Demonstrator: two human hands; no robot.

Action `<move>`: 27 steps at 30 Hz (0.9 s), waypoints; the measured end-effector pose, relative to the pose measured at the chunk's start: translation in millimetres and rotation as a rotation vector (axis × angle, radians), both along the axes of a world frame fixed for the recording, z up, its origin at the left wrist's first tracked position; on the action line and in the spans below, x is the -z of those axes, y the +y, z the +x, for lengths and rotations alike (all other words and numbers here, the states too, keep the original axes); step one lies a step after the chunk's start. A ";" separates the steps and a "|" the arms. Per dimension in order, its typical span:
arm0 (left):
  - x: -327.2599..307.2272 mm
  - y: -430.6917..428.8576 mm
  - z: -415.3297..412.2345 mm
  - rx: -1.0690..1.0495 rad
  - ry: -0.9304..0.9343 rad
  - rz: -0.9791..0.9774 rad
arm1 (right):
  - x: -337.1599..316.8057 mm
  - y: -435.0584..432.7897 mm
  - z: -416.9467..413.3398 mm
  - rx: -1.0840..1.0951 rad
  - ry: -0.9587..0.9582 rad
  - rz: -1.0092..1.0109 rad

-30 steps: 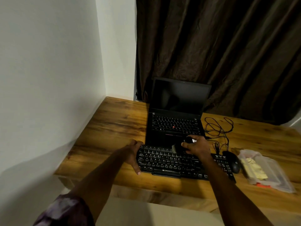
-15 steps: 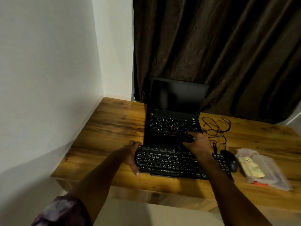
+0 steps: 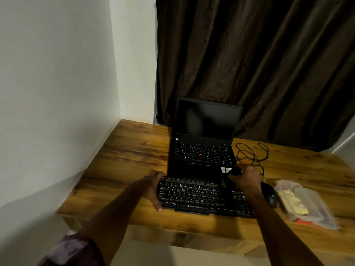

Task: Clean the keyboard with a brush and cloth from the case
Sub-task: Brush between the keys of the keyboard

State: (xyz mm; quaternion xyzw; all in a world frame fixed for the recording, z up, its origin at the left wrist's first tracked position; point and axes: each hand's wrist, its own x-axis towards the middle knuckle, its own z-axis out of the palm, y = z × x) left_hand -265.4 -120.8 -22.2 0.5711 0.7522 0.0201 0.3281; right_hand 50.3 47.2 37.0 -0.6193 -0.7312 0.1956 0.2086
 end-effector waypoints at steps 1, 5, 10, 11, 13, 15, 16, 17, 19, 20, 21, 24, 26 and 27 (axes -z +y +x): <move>-0.1 0.2 -0.1 0.003 0.003 0.004 | -1.7 -2.5 -4.8 -0.015 -0.026 0.021; 0.2 0.4 -0.5 0.006 -0.001 0.007 | 0.4 -12.0 -29.8 -0.071 -0.021 0.011; 0.3 -1.0 -1.3 0.006 -0.010 0.011 | 3.3 -12.8 -33.0 -0.078 0.114 -0.093; 0.0 -1.0 -1.1 0.009 -0.008 0.011 | 3.8 -10.6 -27.5 -0.069 0.120 -0.095; -0.3 -1.0 -1.2 0.013 -0.005 0.011 | 5.8 -4.1 -13.7 -0.034 0.066 -0.071; 0.0 -1.0 -1.0 0.007 -0.010 0.010 | 5.4 -1.7 -4.1 -0.014 0.029 -0.056; 0.2 -1.2 -1.1 0.005 -0.012 0.009 | 3.4 -2.8 -2.4 -0.014 0.018 -0.047; 0.6 -1.3 -1.5 0.004 -0.013 0.011 | 2.1 -3.7 -3.4 -0.019 0.001 -0.033; 1.5 -1.4 -1.5 0.008 -0.020 0.018 | 0.9 -5.3 -10.7 -0.036 -0.016 -0.011; 1.6 -1.5 -1.4 0.011 -0.023 0.022 | 1.2 -6.3 -16.7 -0.049 -0.003 -0.014; 1.3 -1.6 -1.7 0.014 -0.024 0.024 | 3.0 -7.5 -23.5 -0.063 0.012 -0.024; 0.8 -1.3 -1.6 0.019 -0.031 0.035 | 4.6 -15.6 -42.6 -0.084 0.070 -0.085; 0.6 -1.4 -1.7 0.014 -0.025 0.040 | 5.0 -19.2 -48.3 -0.095 0.153 -0.150; 0.6 -1.4 -1.7 0.011 -0.025 0.035 | 5.4 -19.4 -47.9 -0.099 0.175 -0.167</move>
